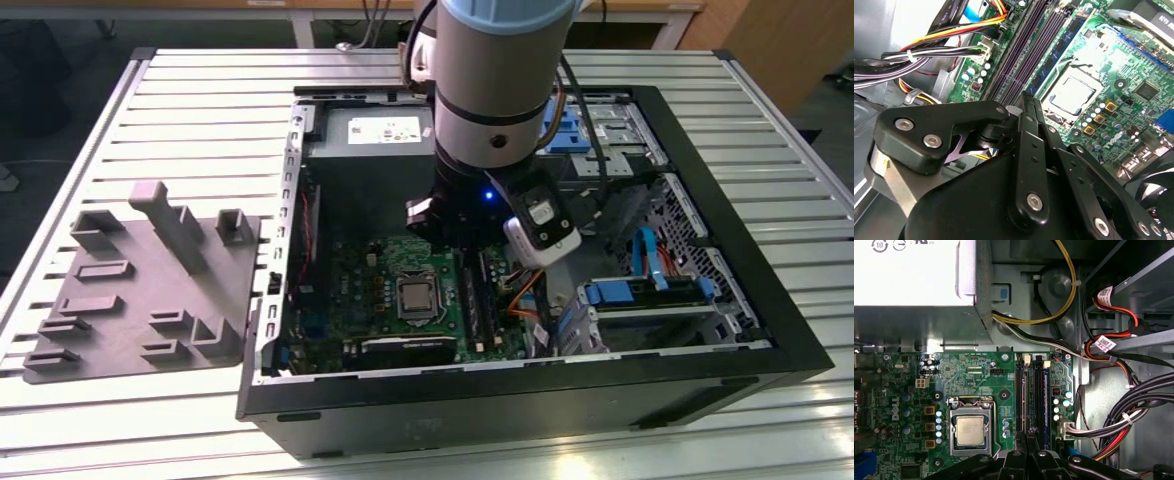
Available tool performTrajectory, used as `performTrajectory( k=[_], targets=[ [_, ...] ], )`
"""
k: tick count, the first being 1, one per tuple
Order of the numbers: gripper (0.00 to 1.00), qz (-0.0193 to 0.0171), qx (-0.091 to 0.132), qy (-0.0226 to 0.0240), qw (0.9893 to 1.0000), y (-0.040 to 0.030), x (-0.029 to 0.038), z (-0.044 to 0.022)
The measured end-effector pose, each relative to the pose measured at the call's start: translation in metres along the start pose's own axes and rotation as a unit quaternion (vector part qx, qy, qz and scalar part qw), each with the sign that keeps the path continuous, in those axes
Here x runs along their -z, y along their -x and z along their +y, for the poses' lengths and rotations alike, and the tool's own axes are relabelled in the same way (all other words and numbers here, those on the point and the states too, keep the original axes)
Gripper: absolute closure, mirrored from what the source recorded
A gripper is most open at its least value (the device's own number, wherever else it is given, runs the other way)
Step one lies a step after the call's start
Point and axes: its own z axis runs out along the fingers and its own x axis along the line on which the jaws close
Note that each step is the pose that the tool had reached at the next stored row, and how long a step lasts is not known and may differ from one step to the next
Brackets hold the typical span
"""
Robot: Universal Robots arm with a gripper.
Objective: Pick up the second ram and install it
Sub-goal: 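Insert the second ram into the second slot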
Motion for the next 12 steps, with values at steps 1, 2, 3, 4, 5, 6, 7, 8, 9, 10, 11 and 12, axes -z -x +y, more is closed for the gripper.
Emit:
performTrajectory(
  k=[1, 2, 3, 4, 5, 6, 7, 8, 9, 10, 11, 12],
  targets=[
    [0.88, 0.0000, 0.000, 0.0000, 1.0000, 0.0000, -0.0002, 0.0000],
    [0.88, 0.0000, 0.000, 0.0001, 1.0000, 0.0000, -0.0005, 0.0000],
    [0.88, 0.0000, 0.000, 0.0001, 1.0000, 0.0000, -0.0008, 0.0000],
    [0.88, 0.0000, 0.000, 0.0001, 1.0000, 0.0000, -0.0011, 0.0000],
    [0.88, 0.0000, 0.000, 0.0000, 1.0000, -0.0001, -0.0014, -0.0001],
    [0.88, 0.0000, 0.000, 0.0001, 1.0000, -0.0001, -0.0017, -0.0001],
    [0.88, 0.0000, 0.000, 0.0002, 1.0000, -0.0001, -0.0021, -0.0001],
    [0.88, 0.0000, 0.000, 0.0002, 1.0000, -0.0001, -0.0023, -0.0001],
    [0.88, 0.0000, 0.000, 0.0002, 1.0000, -0.0001, -0.0026, -0.0001],
    [0.88, 0.0000, 0.000, 0.0003, 1.0000, -0.0002, -0.0029, -0.0001],
    [0.88, 0.0000, 0.000, 0.0003, 1.0000, -0.0002, -0.0032, -0.0001],
    [0.88, 0.0000, 0.000, 0.0003, 1.0000, -0.0002, -0.0035, -0.0002]
  ],
)
